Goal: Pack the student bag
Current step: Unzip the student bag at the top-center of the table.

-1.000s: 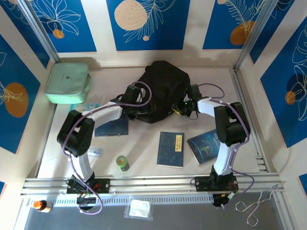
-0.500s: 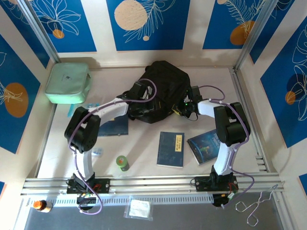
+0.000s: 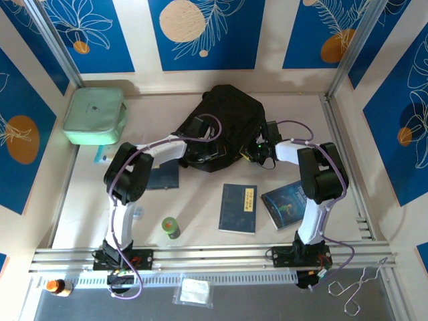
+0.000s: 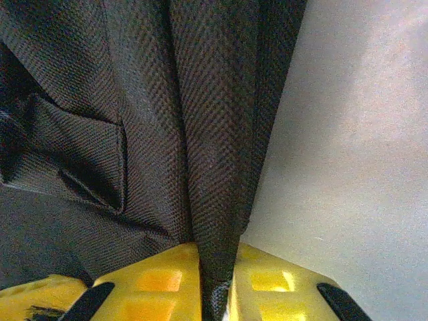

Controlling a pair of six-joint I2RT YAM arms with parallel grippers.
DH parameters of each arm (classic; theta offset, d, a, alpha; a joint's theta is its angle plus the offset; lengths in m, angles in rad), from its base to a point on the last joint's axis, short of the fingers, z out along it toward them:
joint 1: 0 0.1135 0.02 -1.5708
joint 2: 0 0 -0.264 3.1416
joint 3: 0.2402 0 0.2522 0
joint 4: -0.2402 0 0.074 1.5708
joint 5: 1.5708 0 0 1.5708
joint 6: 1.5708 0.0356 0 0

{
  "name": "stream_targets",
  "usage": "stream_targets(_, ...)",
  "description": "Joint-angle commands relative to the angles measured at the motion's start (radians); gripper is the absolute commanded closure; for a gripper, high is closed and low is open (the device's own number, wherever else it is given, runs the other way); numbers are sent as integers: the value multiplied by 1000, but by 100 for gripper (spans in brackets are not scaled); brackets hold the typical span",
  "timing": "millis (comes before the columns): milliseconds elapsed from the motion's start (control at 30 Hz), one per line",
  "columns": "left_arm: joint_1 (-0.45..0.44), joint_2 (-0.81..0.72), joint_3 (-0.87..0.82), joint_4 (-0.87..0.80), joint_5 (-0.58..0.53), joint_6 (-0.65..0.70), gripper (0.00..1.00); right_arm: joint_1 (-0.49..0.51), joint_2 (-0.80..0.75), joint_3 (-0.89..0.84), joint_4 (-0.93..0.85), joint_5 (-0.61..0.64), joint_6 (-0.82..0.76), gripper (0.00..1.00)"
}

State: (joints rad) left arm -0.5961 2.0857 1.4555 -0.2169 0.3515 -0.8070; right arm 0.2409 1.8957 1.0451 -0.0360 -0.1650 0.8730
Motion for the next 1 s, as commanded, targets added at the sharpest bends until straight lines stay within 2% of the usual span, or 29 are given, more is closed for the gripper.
stream_targets(0,-14,41,43,1,69,-13,63,21,42,-27,-61,12,7,85)
stream_targets(467,-29,98,75,77,155,-72,63,26,44,-18,-72,16,9,85)
stream_targets(967,-34,116,100,62,155,-83,76,27,39,-20,-81,21,8,86)
